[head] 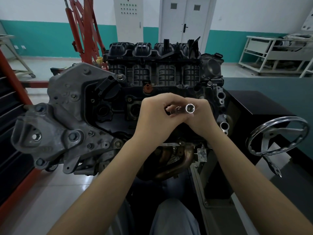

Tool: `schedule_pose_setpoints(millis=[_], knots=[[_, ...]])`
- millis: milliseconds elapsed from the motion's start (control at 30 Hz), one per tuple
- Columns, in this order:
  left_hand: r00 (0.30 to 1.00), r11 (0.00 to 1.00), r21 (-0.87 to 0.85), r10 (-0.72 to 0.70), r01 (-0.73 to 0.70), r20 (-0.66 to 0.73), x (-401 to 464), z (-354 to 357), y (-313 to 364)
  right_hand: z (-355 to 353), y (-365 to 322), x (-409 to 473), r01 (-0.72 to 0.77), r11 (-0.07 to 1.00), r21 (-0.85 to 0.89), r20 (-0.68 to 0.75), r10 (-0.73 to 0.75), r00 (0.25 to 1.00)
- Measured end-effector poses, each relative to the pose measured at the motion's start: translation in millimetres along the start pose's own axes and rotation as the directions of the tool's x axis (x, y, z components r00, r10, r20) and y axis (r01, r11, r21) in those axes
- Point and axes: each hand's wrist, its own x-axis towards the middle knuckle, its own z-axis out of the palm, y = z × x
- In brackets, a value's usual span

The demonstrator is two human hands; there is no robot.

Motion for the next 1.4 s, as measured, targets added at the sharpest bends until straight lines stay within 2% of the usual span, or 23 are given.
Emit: schedule_pose_setpoints(millis=[100,267,467,667,800,867,967,1067,1233,1300,1400], knots=[[1.000,1.000,0.009,0.008,-0.007,-0.026,-2,2,1,0,-4,-1,0.018,1.000,-0.016,0.029,-0.018,0.999],[0.998,0.997,-0.071,-0.009,0.013,0.061,-1,1,1,0,-2,0,-0.007,1.000,-0.003,0.011,0.008,1.000],[1.000,1.000,-0.013,-0.002,0.002,-0.019,-4,4,4,1,-1,0,-0.022,1.000,-0.004,0.011,0.022,1.000],[0.998,0.997,-0.071,-0.005,0.010,0.067,-3,2,6,1,-8,-1,-0.063,0.998,-0.011,0.027,0.064,0.998],[0.994,0.998,0.026,0.062,-0.059,-0.091,-5,4,7,1,-10,0,-0.064,0.996,0.058,0.015,0.063,0.998],[0.991,0.997,0.039,0.071,-0.067,-0.115,-5,6,8,2,-16,0,-0.061,0.997,0.056,0.033,0.059,0.998],[0.998,1.000,-0.014,0.027,-0.028,-0.056,-4,6,8,3,-17,0,-0.090,0.995,0.049,0.072,0.087,0.994],[1.000,0.994,-0.110,-0.005,0.006,0.010,-4,4,8,2,-13,-1,-0.085,0.995,0.051,0.020,0.084,0.996],[0.994,1.000,-0.004,0.008,-0.009,-0.111,-4,8,10,3,-17,-1,-0.030,0.997,0.071,-0.005,0.030,1.000],[0.995,1.000,-0.005,0.011,-0.012,-0.098,-4,9,10,3,-19,-1,-0.042,0.998,0.048,0.014,0.042,0.999],[1.000,0.996,-0.086,-0.004,0.004,-0.005,-4,6,8,2,-10,0,-0.074,0.997,0.012,0.028,0.074,0.997]])
